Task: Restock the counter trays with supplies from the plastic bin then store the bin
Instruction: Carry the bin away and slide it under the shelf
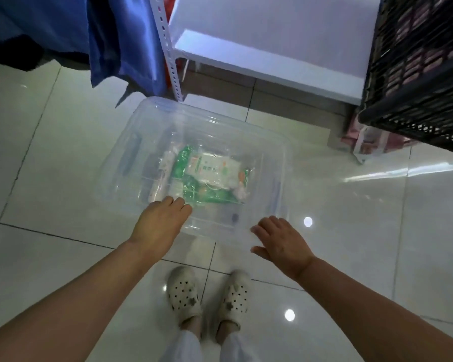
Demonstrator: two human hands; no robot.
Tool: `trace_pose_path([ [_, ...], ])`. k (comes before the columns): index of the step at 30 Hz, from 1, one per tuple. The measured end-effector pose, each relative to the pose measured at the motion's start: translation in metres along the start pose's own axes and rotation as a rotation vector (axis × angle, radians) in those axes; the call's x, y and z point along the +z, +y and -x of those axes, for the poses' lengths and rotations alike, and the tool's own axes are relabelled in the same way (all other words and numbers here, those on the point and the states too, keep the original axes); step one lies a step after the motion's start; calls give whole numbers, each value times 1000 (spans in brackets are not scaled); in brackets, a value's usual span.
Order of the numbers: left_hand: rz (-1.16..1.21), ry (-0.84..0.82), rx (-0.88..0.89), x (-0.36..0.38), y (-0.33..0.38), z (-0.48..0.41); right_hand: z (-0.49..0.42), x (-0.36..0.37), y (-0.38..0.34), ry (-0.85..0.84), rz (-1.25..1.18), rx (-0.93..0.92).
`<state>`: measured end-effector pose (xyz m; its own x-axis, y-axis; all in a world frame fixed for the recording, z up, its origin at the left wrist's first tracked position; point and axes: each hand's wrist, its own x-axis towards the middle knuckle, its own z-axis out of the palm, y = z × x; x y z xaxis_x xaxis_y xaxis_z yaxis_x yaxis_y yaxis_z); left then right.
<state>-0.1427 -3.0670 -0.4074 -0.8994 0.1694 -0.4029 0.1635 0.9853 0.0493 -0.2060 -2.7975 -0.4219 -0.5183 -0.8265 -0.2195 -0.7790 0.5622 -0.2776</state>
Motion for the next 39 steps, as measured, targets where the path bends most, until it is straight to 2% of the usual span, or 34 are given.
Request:
trace_pose_path([
  [2,-36,-22,-12,29,9,-2,9,22,3,36,-50,103],
  [7,13,7,-95,79,19,-4,21,69,21,194,-264,623],
  [13,10,4,-132,108,22,-9,8,107,40,276,-478,976],
  [21,21,44,-127,116,26,-12,-29,124,70,267,-886,1263],
  [23,42,72,-134,115,30,-17,-35,120,79,308,-1008,1321],
  [25,92,111,-137,113,34,-25,-39,111,93,341,-1010,1351],
  [30,150,225,-115,117,46,-38,-52,88,119,354,-773,1187],
  [39,177,59,-72,106,45,-41,-54,85,110,391,-606,1158],
])
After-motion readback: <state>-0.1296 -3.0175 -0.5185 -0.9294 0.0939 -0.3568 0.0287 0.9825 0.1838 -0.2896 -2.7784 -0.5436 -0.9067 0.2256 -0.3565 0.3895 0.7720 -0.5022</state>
